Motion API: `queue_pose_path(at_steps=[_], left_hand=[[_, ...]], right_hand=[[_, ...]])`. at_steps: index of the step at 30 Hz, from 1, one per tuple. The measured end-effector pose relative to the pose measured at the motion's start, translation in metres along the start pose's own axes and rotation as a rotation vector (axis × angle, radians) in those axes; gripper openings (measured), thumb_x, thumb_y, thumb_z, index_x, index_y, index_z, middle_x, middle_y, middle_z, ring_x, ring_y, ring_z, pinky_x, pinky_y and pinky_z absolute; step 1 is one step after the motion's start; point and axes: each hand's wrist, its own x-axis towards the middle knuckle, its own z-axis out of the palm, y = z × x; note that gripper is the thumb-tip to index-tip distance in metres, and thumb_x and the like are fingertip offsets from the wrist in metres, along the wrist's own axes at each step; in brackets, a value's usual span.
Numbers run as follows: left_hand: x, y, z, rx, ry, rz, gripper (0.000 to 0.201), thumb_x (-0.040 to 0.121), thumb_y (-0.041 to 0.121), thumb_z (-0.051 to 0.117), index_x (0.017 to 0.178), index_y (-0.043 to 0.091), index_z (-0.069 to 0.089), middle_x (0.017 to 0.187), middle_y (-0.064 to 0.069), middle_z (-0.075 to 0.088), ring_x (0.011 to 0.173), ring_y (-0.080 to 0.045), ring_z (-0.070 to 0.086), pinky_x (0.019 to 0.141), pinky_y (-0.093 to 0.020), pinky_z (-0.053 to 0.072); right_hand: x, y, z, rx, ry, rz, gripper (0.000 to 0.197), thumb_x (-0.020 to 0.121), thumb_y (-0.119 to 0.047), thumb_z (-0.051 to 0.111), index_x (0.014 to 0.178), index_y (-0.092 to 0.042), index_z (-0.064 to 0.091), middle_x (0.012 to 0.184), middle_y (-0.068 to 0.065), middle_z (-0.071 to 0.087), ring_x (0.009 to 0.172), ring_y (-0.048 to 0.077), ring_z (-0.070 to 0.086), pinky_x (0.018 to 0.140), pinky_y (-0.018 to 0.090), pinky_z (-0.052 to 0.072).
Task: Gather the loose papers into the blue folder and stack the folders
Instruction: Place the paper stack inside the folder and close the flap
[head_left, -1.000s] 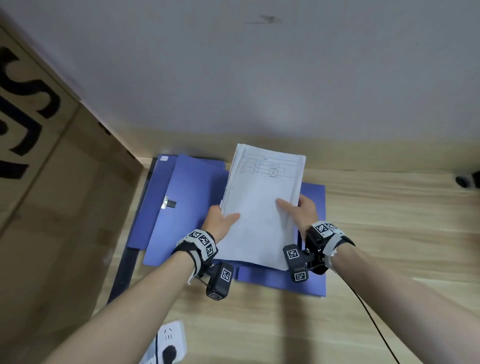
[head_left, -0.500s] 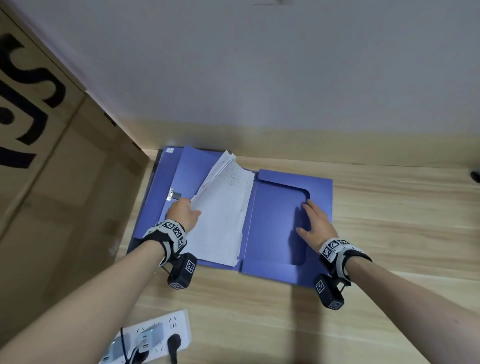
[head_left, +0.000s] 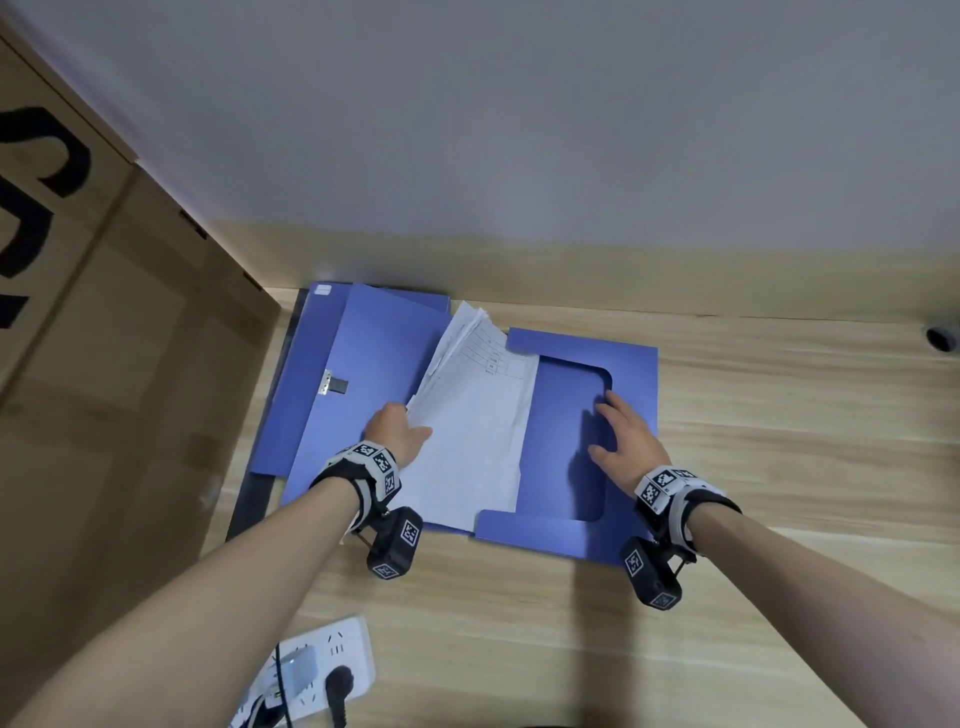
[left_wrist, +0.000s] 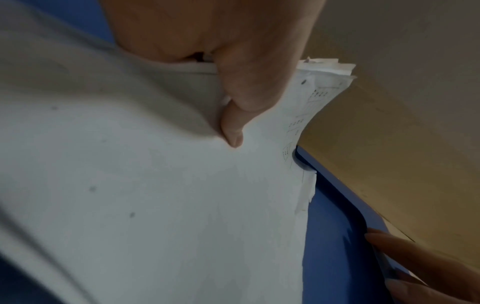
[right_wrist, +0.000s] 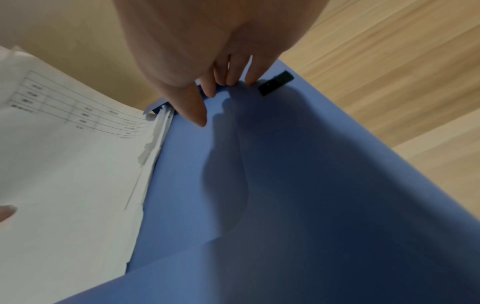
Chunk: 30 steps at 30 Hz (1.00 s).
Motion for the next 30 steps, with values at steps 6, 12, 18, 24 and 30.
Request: queue_pose_path(at_steps=[6, 12, 18, 24, 30], left_hand=[[-0.003, 0.018, 0.029, -0.098, -0.128, -0.049, 0.047, 0.087, 0.029, 0.068, 0.117, -0.004, 0.052, 0.111, -0.015, 0.058, 0.1, -0.028, 0.056, 0.09, -0.037, 0.048], [-0.008, 0.046, 0.062, -0.099, -0.243, -0.035, 0.045, 0.084, 0.028, 0.068, 0.119, 0.0, 0.057, 0.12, -0.011, 0.064, 0.108, -0.03, 0.063, 0.09, -0.034, 0.052], [-0.012, 0.069, 0.086, -0.192, -0.304, -0.11, 0.057, 0.086, 0.023, 0.069, 0.133, 0.0, 0.045, 0.137, -0.014, 0.054, 0.124, -0.03, 0.054, 0.094, -0.031, 0.045], [-0.013, 0.079, 0.088, -0.327, -0.032, -0.104, 0.045, 0.078, 0.016, 0.065, 0.121, 0.014, 0.053, 0.118, -0.006, 0.066, 0.099, -0.029, 0.064, 0.085, -0.031, 0.052], [-0.027, 0.081, 0.087, -0.371, 0.005, 0.018, 0.035, 0.083, 0.007, 0.055, 0.116, 0.014, 0.062, 0.102, 0.001, 0.065, 0.092, -0.026, 0.062, 0.077, -0.026, 0.047]], right_hand=[[0.0, 0.003, -0.001, 0.029, -0.011, -0.006, 0.068, 0.089, -0.023, 0.059, 0.15, -0.017, 0.031, 0.164, -0.005, 0.014, 0.149, 0.019, 0.02, 0.116, 0.034, 0.026], [0.001, 0.01, -0.009, 0.13, 0.044, -0.041, 0.061, 0.087, -0.016, 0.06, 0.145, -0.018, 0.041, 0.16, -0.001, 0.025, 0.146, 0.019, 0.027, 0.116, 0.034, 0.027], [-0.003, 0.027, -0.016, 0.167, 0.154, 0.013, 0.059, 0.086, -0.01, 0.059, 0.142, -0.012, 0.042, 0.158, 0.006, 0.028, 0.146, 0.024, 0.025, 0.114, 0.028, 0.021], [-0.007, 0.042, -0.014, 0.152, 0.146, 0.057, 0.069, 0.085, -0.012, 0.06, 0.148, -0.009, 0.033, 0.162, 0.007, 0.02, 0.149, 0.024, 0.018, 0.116, 0.028, 0.016], [-0.011, 0.042, -0.012, 0.204, 0.158, 0.145, 0.074, 0.086, -0.011, 0.058, 0.152, -0.007, 0.024, 0.164, 0.006, 0.01, 0.15, 0.024, 0.01, 0.118, 0.032, 0.015]])
